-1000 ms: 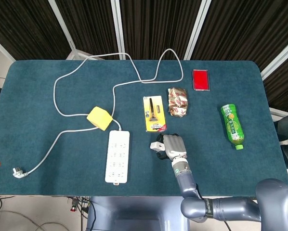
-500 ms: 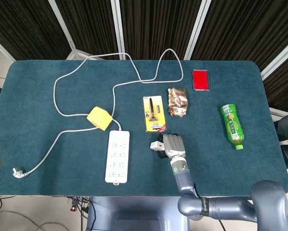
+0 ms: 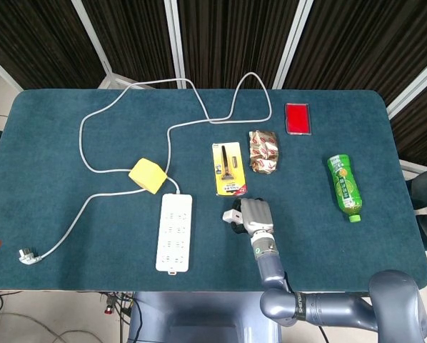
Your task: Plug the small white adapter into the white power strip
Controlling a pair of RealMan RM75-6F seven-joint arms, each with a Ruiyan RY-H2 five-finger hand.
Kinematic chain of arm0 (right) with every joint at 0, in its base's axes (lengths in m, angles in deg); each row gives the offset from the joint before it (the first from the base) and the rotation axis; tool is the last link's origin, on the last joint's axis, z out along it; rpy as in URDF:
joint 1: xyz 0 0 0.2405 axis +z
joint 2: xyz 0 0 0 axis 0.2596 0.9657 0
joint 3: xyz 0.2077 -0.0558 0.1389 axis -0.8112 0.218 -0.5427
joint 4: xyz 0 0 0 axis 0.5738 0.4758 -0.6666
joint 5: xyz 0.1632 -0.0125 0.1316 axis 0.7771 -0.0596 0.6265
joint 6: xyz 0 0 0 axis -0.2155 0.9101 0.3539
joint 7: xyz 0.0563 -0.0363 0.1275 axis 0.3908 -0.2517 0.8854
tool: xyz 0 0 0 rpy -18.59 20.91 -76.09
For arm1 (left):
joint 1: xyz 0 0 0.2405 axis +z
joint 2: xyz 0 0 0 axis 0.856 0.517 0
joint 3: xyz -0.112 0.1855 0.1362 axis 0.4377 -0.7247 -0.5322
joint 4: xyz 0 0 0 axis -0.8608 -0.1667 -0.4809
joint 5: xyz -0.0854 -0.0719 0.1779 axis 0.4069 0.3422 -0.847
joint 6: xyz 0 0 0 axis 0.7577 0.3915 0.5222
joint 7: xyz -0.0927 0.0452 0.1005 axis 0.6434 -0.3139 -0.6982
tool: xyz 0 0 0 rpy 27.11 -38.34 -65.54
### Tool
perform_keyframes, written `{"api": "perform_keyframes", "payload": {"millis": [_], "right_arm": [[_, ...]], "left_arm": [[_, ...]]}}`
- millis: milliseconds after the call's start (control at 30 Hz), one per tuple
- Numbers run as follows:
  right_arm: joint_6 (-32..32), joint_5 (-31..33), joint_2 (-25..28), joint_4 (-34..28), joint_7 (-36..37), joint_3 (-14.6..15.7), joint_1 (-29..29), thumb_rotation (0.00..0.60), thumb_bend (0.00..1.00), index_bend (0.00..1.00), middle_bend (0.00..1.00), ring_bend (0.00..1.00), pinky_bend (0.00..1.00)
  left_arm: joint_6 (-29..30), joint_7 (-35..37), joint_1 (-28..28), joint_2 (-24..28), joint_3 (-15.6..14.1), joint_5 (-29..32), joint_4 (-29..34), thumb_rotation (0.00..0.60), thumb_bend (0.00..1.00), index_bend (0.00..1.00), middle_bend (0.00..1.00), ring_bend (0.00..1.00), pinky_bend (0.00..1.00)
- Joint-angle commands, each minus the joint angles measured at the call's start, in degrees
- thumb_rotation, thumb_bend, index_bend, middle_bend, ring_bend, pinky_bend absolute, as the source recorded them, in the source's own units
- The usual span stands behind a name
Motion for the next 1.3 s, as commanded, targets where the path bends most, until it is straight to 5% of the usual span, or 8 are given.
{"api": "perform_keyframes", "payload": {"millis": [33, 400, 767, 1300], "right_arm": [[-0.01, -0.18, -0.26, 0.30, 0.19, -0.29, -0.17, 0.600, 0.48, 0.51, 0.49, 0.43, 0.26], [-1.55, -8.53, 2.01, -1.94, 3.57, 0.23, -1.72, 0.600, 0.54, 0.61, 0.53, 0.46, 0.26], [-10.72, -16.43, 13.18, -8.66, 2.13, 2.09, -0.03, 0.600, 0.55, 0.67, 0.55, 0.46, 0.26], [-10.36, -0.66, 15.45, -12.61, -19.02, 2.99, 13.83, 0.600, 0.57, 0.67, 0.56, 0.46, 0.26]], "left_arm": [[-0.07, -0.02, -0.03, 0.00, -0.02, -0.01, 0.00, 0.600, 0.08, 0.19, 0.00, 0.00, 0.00], [-0.17, -0.04, -0.08, 0.01, -0.09, -0.10, 0.06, 0.600, 0.08, 0.19, 0.00, 0.00, 0.00], [0.02, -0.17, 0.02, 0.02, -0.14, -0.17, 0.23, 0.600, 0.08, 0.19, 0.00, 0.00, 0.00], [-0.32, -0.31, -0.14, -0.09, 0.05, 0.29, 0.12, 0.600, 0.08, 0.19, 0.00, 0.00, 0.00]]}}
